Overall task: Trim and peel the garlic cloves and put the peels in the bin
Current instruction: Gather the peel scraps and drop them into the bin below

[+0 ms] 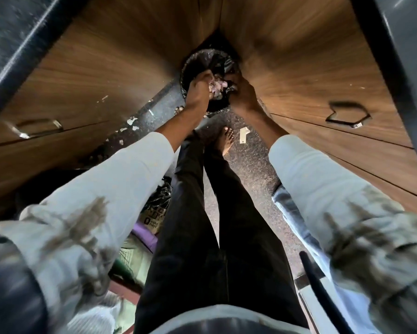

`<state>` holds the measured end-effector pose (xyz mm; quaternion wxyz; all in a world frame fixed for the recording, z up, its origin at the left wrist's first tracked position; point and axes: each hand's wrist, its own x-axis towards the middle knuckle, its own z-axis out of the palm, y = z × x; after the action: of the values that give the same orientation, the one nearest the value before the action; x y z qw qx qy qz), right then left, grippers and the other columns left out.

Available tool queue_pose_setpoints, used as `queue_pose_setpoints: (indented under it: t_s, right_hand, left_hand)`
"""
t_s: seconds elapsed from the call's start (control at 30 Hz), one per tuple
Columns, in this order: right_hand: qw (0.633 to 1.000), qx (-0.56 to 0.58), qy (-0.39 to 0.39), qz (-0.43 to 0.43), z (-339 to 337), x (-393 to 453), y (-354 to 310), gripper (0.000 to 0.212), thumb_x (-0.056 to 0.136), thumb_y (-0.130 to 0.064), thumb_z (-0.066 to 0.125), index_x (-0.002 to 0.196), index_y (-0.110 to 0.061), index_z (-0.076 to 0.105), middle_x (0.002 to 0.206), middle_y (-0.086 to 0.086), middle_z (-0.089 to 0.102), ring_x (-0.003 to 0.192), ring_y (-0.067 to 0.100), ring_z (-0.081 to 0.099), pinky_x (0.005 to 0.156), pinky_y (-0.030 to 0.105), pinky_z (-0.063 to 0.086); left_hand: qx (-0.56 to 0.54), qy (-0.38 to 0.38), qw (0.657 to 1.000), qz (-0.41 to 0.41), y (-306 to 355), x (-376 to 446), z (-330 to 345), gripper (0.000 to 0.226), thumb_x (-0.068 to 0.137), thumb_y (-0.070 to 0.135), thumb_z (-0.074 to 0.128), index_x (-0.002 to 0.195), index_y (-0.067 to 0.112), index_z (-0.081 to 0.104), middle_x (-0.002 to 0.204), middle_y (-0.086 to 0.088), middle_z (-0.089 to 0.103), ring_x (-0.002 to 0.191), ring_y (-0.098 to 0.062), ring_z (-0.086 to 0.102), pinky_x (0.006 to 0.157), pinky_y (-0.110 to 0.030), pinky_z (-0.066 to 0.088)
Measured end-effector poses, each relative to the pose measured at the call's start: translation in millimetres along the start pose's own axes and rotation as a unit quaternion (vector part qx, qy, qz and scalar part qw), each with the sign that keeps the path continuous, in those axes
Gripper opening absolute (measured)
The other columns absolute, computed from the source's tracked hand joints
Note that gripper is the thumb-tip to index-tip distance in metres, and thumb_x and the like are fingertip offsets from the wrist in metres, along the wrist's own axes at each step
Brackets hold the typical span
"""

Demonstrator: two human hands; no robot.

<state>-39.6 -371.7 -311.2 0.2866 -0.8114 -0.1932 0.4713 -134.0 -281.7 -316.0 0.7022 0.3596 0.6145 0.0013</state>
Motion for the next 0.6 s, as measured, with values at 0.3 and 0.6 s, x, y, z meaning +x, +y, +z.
queue_pose_setpoints:
  t_s: [0.3,0.6]
  right_hand:
    - [0.997,-0.004,0.023,-0.073,-31.4,-32.3,-59.1,0.039,0.094,-0.003,0.055,0.131,0.0,0.066,0.132,0.02,0.071,0.12,0.022,0.065,0.101,0.023,0.051]
    - [0.923,-0.152,0.177,-0.306,-115.7,-98.3,-206.9,0.043,0.105,-0.02,0.046,0.144,-0.005,0.054,0.142,0.014,0.063,0.131,0.029,0.061,0.111,0.041,0.05]
  left_hand:
    - [0.168,-0.005,0.978,0.125,46.8,-74.3,-4.8,0.052,0.097,0.034,0.056,0.146,0.018,0.063,0.146,-0.008,0.067,0.138,-0.026,0.059,0.122,-0.038,0.042]
    - [0.402,0.036,0.787,0.467,185.2,-202.4,-8.8,0.053,0.109,0.016,0.041,0.162,0.01,0.042,0.163,-0.013,0.048,0.154,-0.028,0.042,0.131,-0.037,0.029]
